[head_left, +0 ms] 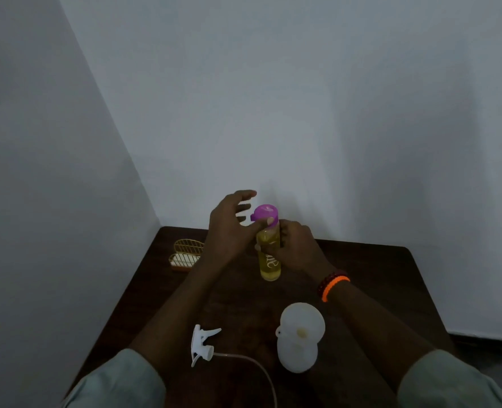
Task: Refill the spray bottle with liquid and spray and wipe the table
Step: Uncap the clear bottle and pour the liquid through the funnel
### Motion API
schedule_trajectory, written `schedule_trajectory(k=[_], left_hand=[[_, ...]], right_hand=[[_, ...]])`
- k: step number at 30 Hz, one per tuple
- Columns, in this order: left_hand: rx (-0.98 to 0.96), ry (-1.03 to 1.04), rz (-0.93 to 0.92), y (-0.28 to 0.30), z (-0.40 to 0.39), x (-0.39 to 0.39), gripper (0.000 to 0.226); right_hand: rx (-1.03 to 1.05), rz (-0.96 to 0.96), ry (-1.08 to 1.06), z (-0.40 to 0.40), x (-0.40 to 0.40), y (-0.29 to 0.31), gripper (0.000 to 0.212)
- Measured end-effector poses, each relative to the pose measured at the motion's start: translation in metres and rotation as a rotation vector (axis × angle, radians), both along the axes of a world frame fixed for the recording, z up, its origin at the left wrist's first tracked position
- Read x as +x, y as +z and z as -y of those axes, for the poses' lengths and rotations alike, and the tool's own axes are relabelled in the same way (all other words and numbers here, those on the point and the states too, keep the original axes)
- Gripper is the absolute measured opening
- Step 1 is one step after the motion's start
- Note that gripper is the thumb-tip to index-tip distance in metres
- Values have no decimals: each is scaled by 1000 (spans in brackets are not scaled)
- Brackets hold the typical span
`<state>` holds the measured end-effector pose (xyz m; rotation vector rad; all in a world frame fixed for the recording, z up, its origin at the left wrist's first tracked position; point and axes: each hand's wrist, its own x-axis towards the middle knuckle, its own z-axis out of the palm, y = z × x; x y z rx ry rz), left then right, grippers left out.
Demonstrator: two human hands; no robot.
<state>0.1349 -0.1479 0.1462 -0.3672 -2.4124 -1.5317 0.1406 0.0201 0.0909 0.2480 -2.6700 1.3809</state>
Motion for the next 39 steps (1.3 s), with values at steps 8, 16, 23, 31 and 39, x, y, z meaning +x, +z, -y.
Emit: schedule_trajectory(k=[8,16,23,31,39], left_hand=[[-22,-88,-25,-3,-9,3,56],[39,-92,-67,-9,3,4,58],[-46,-125,-25,-12,-8,-2,62],[-34,-142,-37,-16,12,1,49],[-5,-162,-30,-20,7,-4,60]], right_hand=[[-44,-41,19,8,15,8,40],[-47,-10,12,-4,11,11,40],[-77,-30,76,15,20,9,42],[-76,-29,44,-4,16,7,33],[-79,-21,70,3,16,0,41]])
